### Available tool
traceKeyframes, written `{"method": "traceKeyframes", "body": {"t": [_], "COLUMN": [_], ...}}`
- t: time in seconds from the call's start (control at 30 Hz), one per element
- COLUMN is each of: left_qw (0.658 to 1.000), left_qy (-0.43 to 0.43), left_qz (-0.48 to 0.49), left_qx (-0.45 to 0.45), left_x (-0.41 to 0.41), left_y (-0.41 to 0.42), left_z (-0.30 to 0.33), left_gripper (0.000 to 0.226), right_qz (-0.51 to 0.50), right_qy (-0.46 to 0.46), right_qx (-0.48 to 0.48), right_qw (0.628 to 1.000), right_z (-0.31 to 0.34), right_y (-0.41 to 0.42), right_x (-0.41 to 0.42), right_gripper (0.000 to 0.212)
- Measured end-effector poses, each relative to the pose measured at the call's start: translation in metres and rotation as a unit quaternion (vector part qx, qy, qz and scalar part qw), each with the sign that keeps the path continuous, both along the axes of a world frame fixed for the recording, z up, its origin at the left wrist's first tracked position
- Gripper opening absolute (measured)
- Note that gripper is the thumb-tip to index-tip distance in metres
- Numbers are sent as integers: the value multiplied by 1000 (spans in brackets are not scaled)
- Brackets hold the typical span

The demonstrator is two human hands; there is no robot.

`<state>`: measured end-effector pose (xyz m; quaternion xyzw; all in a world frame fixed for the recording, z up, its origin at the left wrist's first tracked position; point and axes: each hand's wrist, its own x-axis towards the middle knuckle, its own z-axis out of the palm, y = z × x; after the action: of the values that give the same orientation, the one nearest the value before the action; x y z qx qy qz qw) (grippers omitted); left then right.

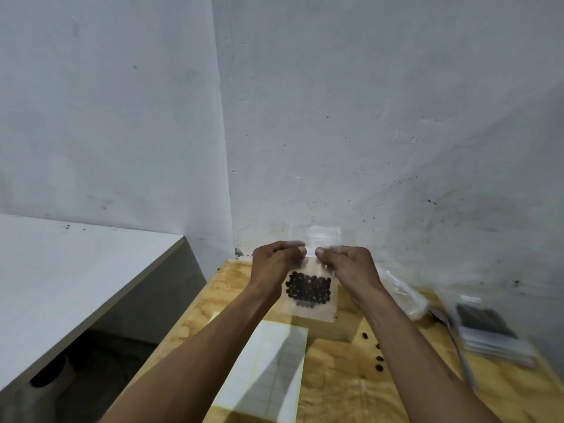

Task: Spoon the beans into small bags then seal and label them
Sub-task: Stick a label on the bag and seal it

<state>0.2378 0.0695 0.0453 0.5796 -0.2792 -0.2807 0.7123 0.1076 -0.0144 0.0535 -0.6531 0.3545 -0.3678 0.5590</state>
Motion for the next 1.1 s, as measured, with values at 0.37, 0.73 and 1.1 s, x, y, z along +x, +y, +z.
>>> {"method": "traceKeyframes", "body": {"t": [0.37,0.73,1.1], "left_qw": [981,951,824], "left_qy": [-57,-188,-411], "left_qz": [-139,-226,-313], "left_qx": [121,92,233], "left_x": [-22,-155,-242], "left_y": [-31,-105,-162], "left_z": [-9,1,-38], "left_gripper": [46,68,57], "right_qz": [-12,-237,-289], "right_qy": [17,92,264], "right_qx": [85,-94,-68], "right_qw": [996,963,918], "right_z": [-22,-2,-37], "right_y": [-19,-57,-89], "right_x": [-65,-193,-259], "right_gripper": [51,49,44]}}
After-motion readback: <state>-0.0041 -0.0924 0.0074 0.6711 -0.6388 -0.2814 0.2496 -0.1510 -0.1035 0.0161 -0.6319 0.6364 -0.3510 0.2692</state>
